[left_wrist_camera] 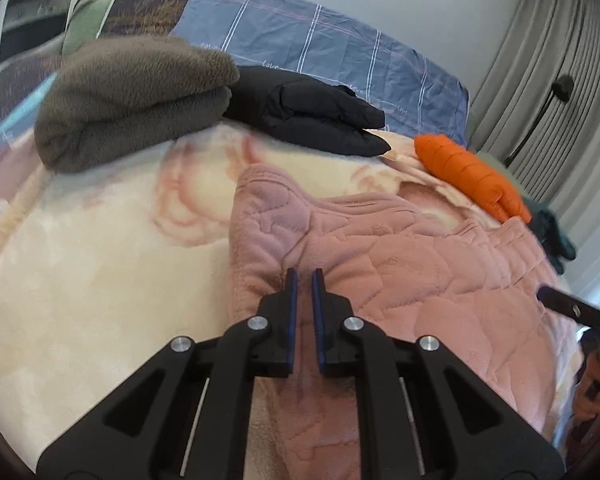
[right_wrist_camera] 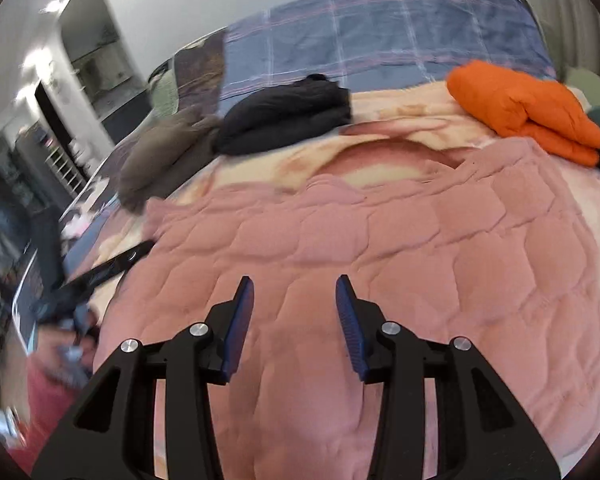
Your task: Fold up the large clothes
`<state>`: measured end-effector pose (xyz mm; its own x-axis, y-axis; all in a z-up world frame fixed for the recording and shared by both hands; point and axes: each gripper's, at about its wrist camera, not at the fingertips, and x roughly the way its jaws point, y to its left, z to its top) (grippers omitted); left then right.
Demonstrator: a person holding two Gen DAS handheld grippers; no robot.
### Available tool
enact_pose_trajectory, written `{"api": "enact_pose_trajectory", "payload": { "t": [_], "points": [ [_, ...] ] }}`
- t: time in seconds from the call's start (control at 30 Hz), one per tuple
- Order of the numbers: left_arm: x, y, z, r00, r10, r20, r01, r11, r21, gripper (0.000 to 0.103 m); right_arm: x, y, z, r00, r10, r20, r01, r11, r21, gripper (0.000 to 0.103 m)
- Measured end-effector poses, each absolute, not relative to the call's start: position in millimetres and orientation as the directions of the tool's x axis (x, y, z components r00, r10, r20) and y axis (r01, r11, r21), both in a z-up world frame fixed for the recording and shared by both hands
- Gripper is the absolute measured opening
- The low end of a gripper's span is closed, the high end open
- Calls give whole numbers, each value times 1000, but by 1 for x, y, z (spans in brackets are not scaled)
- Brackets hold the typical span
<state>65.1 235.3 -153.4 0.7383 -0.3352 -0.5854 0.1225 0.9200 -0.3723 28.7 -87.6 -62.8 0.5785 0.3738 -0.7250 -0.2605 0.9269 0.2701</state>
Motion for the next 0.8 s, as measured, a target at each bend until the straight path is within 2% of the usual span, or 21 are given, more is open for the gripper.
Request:
{"api": "enact_pose_trajectory", "payload": {
  "t": [0.07,0.13,0.3,0.4,0.5,0.57,0.8],
  "points": [
    [66,237,-159,737,-354,-575,125,909,-398,9,29,-87,-84,529,333,-781,-250,940,231,43],
    [66,235,-160,741,-353,-571,132,911,-391,9,30,-86,-107,527,331,-783,-257,940,224,44],
    [65,235,-161,743,-352,-569,132,911,-391,9,28,-83,-82,528,303,-794,-207,952,225,42],
    [62,235,-162,748,-359,-558,133,905,-404,9,7,-79,-67,517,356,-778,-272,931,246,42],
    [63,239,-163,747,-371,-551,136,897,-420,9,0,-77,-98,434,327,-839,-263,937,230,43],
    [62,240,-164,749,-380,-543,142,892,-429,9,-1,-74,-111,446,316,-838,-284,937,202,44],
    [61,240,-165,751,-376,-544,137,893,-428,9,-11,-65,-82,499,282,-819,-253,952,174,43]
  ]
}}
